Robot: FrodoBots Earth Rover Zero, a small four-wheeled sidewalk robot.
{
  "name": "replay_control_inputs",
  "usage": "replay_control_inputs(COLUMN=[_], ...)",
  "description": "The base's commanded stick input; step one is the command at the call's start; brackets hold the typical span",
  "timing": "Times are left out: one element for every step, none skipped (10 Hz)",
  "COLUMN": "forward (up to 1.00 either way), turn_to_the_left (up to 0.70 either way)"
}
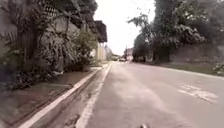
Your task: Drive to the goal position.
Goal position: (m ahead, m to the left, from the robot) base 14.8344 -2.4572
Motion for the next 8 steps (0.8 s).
replay_control_inputs(forward=[0.7, 0.7, 0.7, 0.7, 0.7, 0.7, 0.7, 0.7], turn_to_the_left=[0.0, 0.0, 0.0, 0.0, 0.0, 0.0, 0.0, 0.0])
